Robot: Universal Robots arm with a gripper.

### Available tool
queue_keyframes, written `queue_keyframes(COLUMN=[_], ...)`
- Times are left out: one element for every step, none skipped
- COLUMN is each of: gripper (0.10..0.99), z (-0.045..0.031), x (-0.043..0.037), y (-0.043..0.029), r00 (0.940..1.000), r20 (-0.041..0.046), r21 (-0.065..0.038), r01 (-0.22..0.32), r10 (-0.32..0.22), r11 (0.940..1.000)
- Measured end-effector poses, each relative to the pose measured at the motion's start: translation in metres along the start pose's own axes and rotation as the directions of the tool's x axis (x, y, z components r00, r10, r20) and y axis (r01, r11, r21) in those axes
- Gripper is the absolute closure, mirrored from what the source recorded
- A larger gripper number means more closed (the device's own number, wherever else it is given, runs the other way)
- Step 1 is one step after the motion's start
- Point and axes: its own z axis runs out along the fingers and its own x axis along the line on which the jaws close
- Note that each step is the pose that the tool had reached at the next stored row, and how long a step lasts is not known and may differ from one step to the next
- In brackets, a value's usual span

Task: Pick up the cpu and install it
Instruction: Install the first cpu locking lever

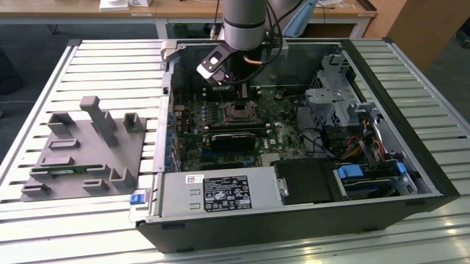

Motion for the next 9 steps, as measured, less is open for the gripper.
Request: queue_keyframes(gripper=[0.980, 0.980, 0.980, 0.980, 0.980, 0.980, 0.980, 0.980, 0.980], z=[-0.0005, -0.0005, -0.0006, -0.0010, -0.0014, -0.0018, -0.0021, -0.0028, -0.0034], x=[0.0000, 0.0000, 0.0000, -0.0001, -0.0001, -0.0001, -0.0001, -0.0001, -0.0002], y=[0.0000, 0.0000, 0.0000, 0.0000, 0.0000, 0.0000, 0.0000, 0.0001, 0.0001], r00=[1.0000, 1.0000, 1.0000, 1.0000, 1.0000, 1.0000, 1.0000, 1.0000, 1.0000], r20=[-0.0001, -0.0002, 0.0000, 0.0003, 0.0003, 0.0001, -0.0001, 0.0000, -0.0001], r21=[0.000, 0.000, 0.000, 0.000, 0.000, 0.000, 0.000, 0.000, 0.000], r01=[0.000, 0.000, 0.000, 0.000, 0.000, 0.000, 0.000, 0.000, 0.000], r10=[0.000, 0.000, 0.000, 0.000, 0.000, 0.000, 0.000, 0.000, 0.000], r11=[1.0000, 1.0000, 1.0000, 1.0000, 1.0000, 1.0000, 1.0000, 1.0000, 1.0000])
